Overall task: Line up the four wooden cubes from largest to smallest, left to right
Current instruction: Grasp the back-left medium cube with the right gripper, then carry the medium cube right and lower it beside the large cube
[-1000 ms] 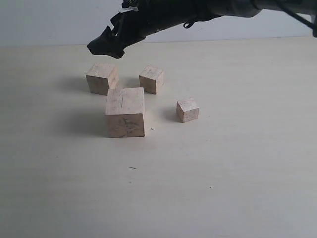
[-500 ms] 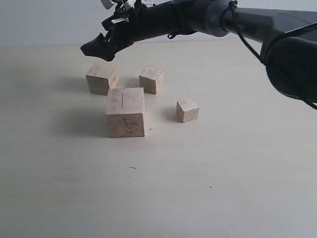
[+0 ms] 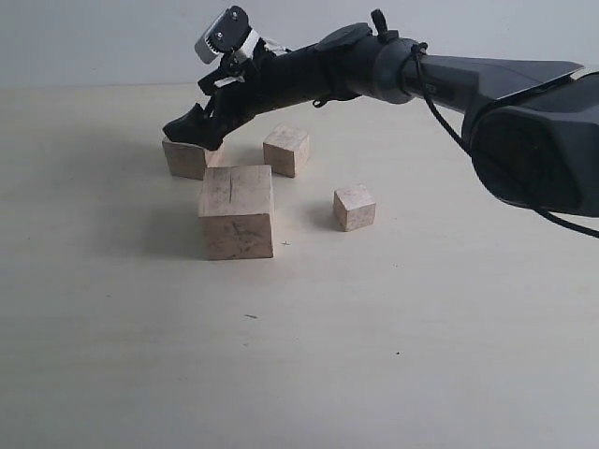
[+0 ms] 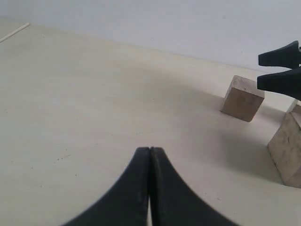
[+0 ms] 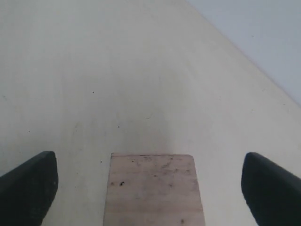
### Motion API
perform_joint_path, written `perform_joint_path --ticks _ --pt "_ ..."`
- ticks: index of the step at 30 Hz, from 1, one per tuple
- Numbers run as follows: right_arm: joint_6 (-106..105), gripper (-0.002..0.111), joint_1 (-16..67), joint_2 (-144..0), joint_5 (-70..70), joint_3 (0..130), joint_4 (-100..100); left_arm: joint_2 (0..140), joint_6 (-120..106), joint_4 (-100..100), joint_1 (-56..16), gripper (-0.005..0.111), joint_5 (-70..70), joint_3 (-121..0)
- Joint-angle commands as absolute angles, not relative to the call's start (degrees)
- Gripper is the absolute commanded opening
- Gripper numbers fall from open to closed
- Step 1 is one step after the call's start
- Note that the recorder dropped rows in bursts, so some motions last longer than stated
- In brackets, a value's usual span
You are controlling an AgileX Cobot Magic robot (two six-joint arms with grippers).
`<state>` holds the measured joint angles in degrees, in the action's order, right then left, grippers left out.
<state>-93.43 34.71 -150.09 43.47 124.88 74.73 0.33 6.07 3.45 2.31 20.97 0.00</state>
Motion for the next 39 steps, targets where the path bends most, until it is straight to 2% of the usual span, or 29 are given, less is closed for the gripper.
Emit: perform_joint_path --ticks 1,17,19,21,22,23,24,25,26,28,29,34,39 --pt "-94.02 0.100 34.67 -150.35 43.19 125.48 74.43 0.00 6.20 3.61 2.05 0.000 20.48 0.00" --pt "-94.92 0.100 34.67 -153.97 41.69 125.48 73.48 0.00 6.20 3.61 2.05 0.000 20.48 0.00" --pt "-94.92 0.093 34.67 -153.97 41.55 125.48 73.48 0.00 6.20 3.61 2.05 0.000 20.48 0.00" --pt "-94.92 0.081 34.67 -153.97 41.56 125.48 73.48 0.00 6.20 3.61 2.05 0.000 20.48 0.00" --pt "-94.92 0.067 34.67 -153.97 41.56 125.48 73.48 0.00 6.20 3.61 2.05 0.000 20.48 0.00" --pt "-94.92 0.058 34.67 -153.97 41.56 125.48 73.48 0.00 6.20 3.61 2.05 0.000 20.48 0.00" --pt "-94.51 0.041 34.67 -153.97 41.67 125.48 73.48 0.00 6.20 3.61 2.05 0.000 20.48 0.00" --pt "-94.29 0.032 34.67 -153.97 41.67 125.48 73.48 0.00 6.20 3.61 2.05 0.000 20.48 0.00" --pt "-94.29 0.019 34.67 -153.68 42.07 125.48 73.48 0.00 6.20 3.61 2.05 0.000 20.48 0.00" --pt "-94.29 0.003 34.67 -152.45 42.07 125.48 73.31 0.00 6.20 3.61 2.05 0.000 20.48 0.00" --pt "-94.29 0.000 34.67 -151.17 42.07 125.48 73.31 0.00 6.20 3.61 2.05 0.000 20.48 0.00" --pt "-92.63 0.000 34.67 -144.66 47.13 125.48 71.90 0.00 6.20 3.61 2.05 0.000 20.48 0.00" --pt "-80.48 0.000 34.67 -138.06 58.88 125.48 52.72 0.00 6.20 3.61 2.05 0.000 20.48 0.00"
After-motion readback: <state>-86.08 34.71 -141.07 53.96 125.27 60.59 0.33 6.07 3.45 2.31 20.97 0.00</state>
